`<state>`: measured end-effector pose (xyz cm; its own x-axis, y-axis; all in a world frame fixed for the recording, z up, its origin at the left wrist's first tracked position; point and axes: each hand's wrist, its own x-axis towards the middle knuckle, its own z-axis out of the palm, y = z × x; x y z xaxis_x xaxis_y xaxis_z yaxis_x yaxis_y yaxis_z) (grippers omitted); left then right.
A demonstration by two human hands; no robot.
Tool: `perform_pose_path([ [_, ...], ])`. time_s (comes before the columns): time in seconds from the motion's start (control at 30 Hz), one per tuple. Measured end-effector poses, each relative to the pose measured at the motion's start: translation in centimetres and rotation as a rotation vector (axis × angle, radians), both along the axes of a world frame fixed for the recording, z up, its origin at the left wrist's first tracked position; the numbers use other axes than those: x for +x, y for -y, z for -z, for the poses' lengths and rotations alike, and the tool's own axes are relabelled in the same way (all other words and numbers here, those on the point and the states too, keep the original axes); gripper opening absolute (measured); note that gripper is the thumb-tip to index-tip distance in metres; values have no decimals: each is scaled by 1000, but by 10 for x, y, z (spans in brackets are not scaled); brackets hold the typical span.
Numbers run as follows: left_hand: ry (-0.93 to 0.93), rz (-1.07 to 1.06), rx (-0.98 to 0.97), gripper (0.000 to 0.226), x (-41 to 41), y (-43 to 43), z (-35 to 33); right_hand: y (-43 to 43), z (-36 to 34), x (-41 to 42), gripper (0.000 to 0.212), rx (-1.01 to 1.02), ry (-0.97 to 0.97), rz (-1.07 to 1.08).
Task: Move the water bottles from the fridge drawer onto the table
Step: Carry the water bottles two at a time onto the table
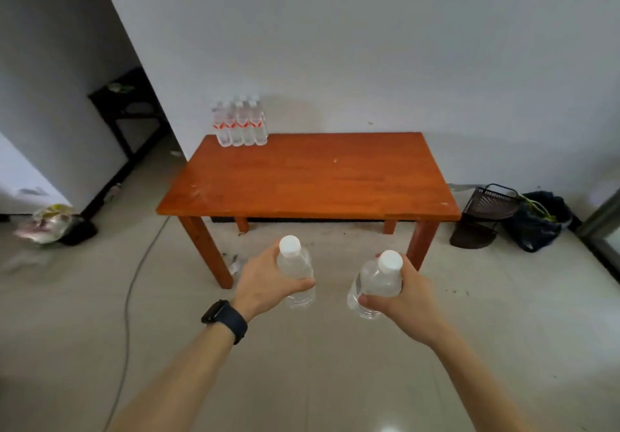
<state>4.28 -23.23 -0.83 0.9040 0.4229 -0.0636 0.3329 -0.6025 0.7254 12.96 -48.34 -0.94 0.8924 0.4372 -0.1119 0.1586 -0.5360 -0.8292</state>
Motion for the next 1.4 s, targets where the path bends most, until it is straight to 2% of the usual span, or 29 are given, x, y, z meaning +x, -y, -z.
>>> perform_pose_path([
  [0.3,-33,-123,65,66,44,-124,24,-127,16,71,67,-14,-41,-73],
  [0.43,-21,-152,72,66,91,-171,31,-176,29,124,67,-30,-51,-114],
  [0.7,-31,-198,6,61,201,-260,41,-283,42,246,51,-52,-66,-196],
  [0.9,-102,-267,-25,63,260,-323,65,-362,51,314,52,-113,-67,-288],
  [1.1,-178,-312,-102,70,304,-400,93,-448,79,360,64,-205,-59,-367],
  [1.3,-195,-280,-195,63,361,-507,125,-557,116,399,64,-245,-94,-372],
  [1.4,-197,-243,-175,59,388,-557,130,-610,125,417,65,-247,-140,-301],
])
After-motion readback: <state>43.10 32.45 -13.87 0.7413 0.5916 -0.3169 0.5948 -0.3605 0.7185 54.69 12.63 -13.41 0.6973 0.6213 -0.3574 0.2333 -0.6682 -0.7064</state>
